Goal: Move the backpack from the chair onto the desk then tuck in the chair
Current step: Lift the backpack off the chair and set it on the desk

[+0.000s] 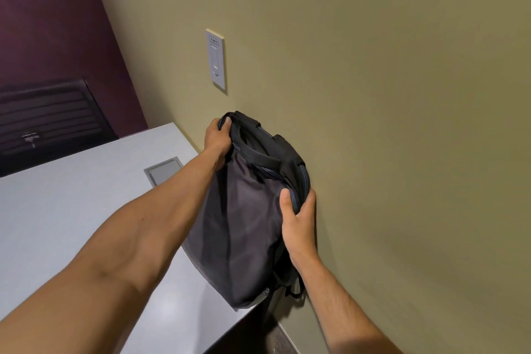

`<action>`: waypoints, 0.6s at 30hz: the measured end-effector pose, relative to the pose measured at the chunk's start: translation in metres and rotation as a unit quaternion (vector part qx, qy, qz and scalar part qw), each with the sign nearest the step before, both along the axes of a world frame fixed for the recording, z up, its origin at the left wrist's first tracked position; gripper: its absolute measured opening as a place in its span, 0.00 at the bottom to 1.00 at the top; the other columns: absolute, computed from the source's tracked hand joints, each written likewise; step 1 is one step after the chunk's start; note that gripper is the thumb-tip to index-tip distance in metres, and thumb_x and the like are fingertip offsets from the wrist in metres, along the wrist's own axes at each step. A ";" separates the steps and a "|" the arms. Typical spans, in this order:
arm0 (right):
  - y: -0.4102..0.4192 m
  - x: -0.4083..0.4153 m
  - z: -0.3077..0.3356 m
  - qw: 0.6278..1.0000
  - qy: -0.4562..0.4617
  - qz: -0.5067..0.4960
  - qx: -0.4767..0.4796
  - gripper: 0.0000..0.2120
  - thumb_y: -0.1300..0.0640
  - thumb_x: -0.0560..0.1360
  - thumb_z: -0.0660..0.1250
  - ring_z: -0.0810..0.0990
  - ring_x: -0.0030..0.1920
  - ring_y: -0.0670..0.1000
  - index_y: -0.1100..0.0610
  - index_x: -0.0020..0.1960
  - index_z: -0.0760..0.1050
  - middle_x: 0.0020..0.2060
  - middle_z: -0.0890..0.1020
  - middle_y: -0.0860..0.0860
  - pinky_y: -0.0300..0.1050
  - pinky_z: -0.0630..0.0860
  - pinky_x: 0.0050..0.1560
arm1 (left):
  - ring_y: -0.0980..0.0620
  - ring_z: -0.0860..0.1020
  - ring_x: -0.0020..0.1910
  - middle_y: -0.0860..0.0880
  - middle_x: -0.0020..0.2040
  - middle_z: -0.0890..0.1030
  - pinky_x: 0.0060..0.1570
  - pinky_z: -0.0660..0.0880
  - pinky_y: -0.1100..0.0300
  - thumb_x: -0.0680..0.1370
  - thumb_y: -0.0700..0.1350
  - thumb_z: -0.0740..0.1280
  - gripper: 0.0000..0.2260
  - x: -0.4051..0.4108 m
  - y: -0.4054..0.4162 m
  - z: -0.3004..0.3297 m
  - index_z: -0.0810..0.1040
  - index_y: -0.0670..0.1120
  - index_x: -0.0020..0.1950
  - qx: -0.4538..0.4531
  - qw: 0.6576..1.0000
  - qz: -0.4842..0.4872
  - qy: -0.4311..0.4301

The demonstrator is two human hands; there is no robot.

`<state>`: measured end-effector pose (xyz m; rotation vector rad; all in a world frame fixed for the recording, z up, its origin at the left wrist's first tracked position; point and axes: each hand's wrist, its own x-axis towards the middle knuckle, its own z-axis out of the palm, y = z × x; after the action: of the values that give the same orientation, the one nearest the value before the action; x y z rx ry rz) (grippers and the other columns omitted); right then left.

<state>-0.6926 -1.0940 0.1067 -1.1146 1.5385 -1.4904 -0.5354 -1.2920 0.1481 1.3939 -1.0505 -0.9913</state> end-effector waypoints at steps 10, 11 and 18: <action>-0.001 0.004 -0.009 0.998 0.055 -0.026 0.000 0.39 0.38 0.76 0.61 0.57 0.67 0.31 0.56 0.79 0.51 0.77 0.61 0.52 0.17 0.52 0.62 | 0.45 0.67 0.70 0.47 0.74 0.66 0.68 0.65 0.53 0.84 0.51 0.53 0.23 0.009 0.018 -0.010 0.56 0.46 0.78 0.022 0.988 -0.109 -0.107; 0.002 0.004 -0.011 0.998 0.065 -0.026 0.005 0.38 0.40 0.77 0.62 0.56 0.65 0.29 0.57 0.79 0.51 0.76 0.61 0.53 0.16 0.51 0.60 | 0.45 0.63 0.75 0.47 0.78 0.61 0.72 0.60 0.54 0.84 0.52 0.53 0.26 0.012 0.027 -0.017 0.50 0.47 0.80 0.029 0.986 -0.120 -0.113; 0.001 0.006 -0.008 0.994 0.089 -0.071 0.007 0.35 0.42 0.78 0.64 0.66 0.73 0.52 0.56 0.77 0.55 0.74 0.66 0.56 0.40 0.64 0.72 | 0.46 0.61 0.77 0.50 0.80 0.59 0.71 0.56 0.56 0.81 0.63 0.51 0.29 0.022 0.066 -0.038 0.47 0.56 0.80 0.043 0.980 -0.134 -0.142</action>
<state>-0.6868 -1.0928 0.0992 -1.1769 1.7791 -1.5043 -0.5137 -1.2259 0.1104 1.5229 -1.4518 -1.0611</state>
